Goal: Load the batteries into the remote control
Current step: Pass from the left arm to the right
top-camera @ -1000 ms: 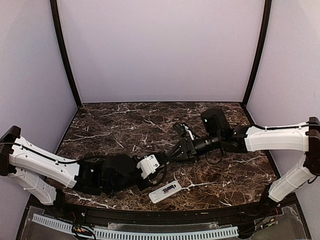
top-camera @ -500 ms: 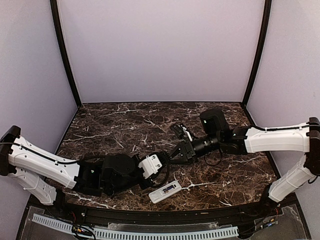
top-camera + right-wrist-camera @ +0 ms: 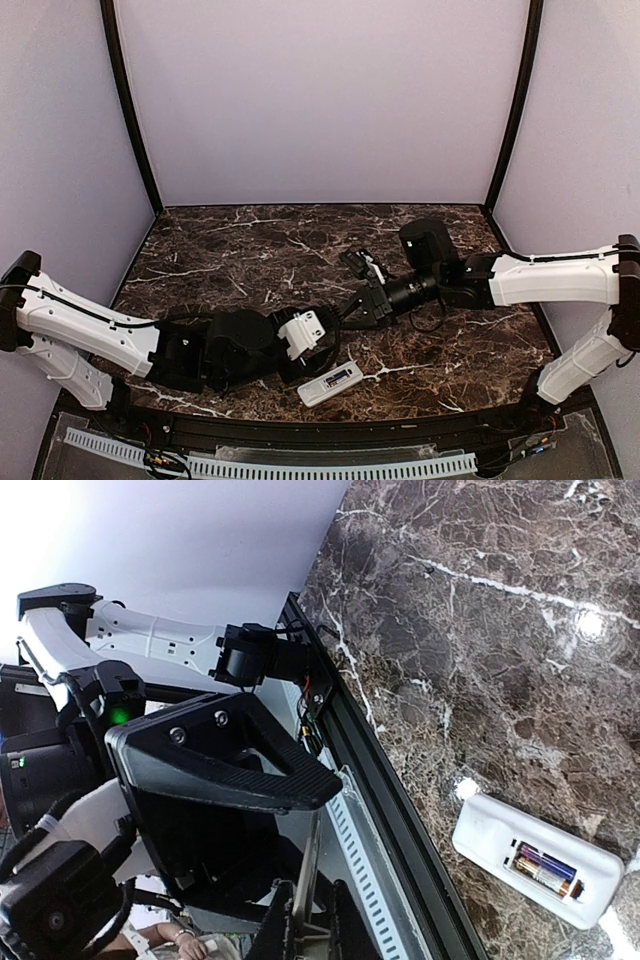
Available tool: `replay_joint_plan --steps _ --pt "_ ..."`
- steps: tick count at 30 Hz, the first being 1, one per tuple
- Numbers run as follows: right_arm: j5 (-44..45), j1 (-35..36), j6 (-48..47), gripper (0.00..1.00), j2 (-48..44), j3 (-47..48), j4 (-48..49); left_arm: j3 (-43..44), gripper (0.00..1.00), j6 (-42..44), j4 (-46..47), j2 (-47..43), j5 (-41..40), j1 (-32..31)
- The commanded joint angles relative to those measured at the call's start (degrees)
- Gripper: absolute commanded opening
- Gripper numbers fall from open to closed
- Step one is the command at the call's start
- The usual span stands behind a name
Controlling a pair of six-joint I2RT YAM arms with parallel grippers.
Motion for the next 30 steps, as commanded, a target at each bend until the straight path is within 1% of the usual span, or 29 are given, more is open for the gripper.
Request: replay_joint_plan --steps 1,2,3,4,7,11,15,18,23,25,30 --pt "1.3 -1.2 -4.0 0.0 -1.8 -0.6 -4.7 1.3 0.71 -8.2 -8.3 -0.7 6.6 -0.1" --pt "1.9 -1.7 -4.9 0.0 -2.3 -1.1 -6.2 0.9 0.76 -11.2 -11.4 -1.2 10.2 0.0" --pt "2.5 -2.3 -5.7 0.0 -2.7 -1.7 -7.1 0.7 0.82 -14.6 -12.8 -1.4 11.9 0.1" --pt "3.0 -2.8 -6.3 0.0 -2.9 -2.3 -7.7 0.2 0.82 -16.3 -15.7 -1.5 14.5 0.2" --pt "5.2 -3.3 -8.3 0.0 -2.9 -4.2 -8.4 -1.8 0.84 -22.9 -19.3 -1.8 18.0 0.2" --pt "7.6 -3.5 -10.3 0.0 -1.5 -6.6 -8.8 -4.9 0.83 -25.9 -24.2 -2.0 23.5 0.2" --pt "7.8 -3.6 -11.6 0.0 0.4 -7.2 -8.4 -4.0 0.81 -26.4 -28.5 0.4 24.7 0.2" --pt "7.4 -3.6 -11.7 0.0 0.7 -7.4 -7.6 -3.4 0.8 -26.1 -28.9 2.5 24.4 0.2" --pt "8.6 -3.6 -11.3 0.0 0.4 -8.6 -8.1 -0.3 0.81 -24.1 -29.6 9.4 21.3 0.2" --pt "9.0 -3.6 -10.7 0.0 -0.6 -9.8 -7.3 0.4 0.8 -23.4 -29.0 11.3 21.2 0.2" --pt "10.5 -3.6 -10.3 0.0 -2.5 -11.9 -7.1 -2.6 0.79 -21.8 -24.2 10.6 21.2 1.3"
